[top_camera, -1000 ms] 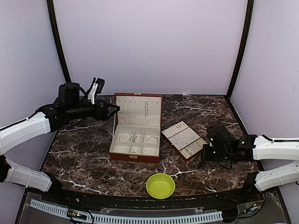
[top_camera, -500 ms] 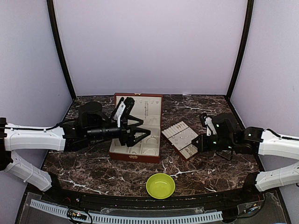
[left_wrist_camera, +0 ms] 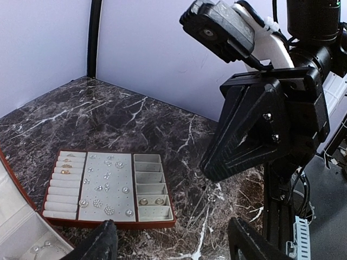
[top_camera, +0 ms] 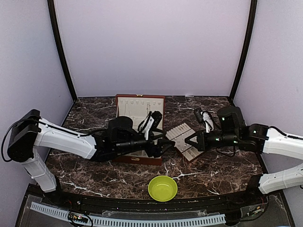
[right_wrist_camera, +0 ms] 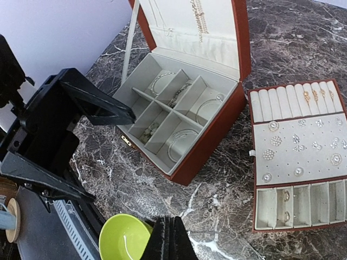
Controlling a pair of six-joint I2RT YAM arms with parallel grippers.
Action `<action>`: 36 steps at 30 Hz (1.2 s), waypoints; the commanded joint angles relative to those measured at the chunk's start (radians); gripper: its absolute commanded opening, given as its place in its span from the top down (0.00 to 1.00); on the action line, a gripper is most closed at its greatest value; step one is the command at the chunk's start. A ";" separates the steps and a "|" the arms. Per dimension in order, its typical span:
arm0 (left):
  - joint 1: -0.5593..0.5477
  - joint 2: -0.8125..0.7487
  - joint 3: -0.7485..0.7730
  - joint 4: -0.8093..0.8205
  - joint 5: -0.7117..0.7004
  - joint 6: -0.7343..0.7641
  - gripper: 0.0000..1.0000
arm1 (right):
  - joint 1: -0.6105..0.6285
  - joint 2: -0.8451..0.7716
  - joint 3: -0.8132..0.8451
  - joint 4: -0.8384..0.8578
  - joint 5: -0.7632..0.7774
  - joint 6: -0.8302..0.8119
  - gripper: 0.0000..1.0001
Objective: Organize the mixed jewelry
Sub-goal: Pick up the bracelet from the center of the board, then pass from the right arm to the left
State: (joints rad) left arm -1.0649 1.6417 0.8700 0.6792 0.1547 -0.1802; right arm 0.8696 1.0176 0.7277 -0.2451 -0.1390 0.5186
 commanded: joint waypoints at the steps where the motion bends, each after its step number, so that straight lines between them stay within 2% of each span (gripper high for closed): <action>1: -0.040 0.051 0.050 0.089 -0.080 0.000 0.28 | -0.004 0.011 0.047 0.036 -0.030 -0.014 1.00; 8: -0.085 0.141 0.086 0.155 -0.161 0.027 0.29 | -0.004 0.034 0.067 0.032 -0.018 -0.006 1.00; 15: -0.115 0.187 0.092 0.187 -0.257 0.051 0.40 | -0.003 0.033 0.060 0.033 -0.004 0.006 1.00; 23: -0.134 0.232 0.129 0.183 -0.266 0.072 0.52 | -0.004 0.030 0.055 0.030 0.008 0.012 1.00; 30: -0.138 0.252 0.143 0.167 -0.265 0.070 0.67 | -0.005 0.021 0.053 0.027 0.022 0.017 1.00; 36: -0.144 0.271 0.162 0.142 -0.290 0.071 0.75 | -0.004 0.016 0.055 0.026 0.037 0.025 1.00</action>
State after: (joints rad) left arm -1.1980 1.9022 1.0012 0.8288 -0.1062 -0.1165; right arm 0.8696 1.0496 0.7666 -0.2398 -0.1253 0.5331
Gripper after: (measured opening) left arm 0.262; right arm 0.005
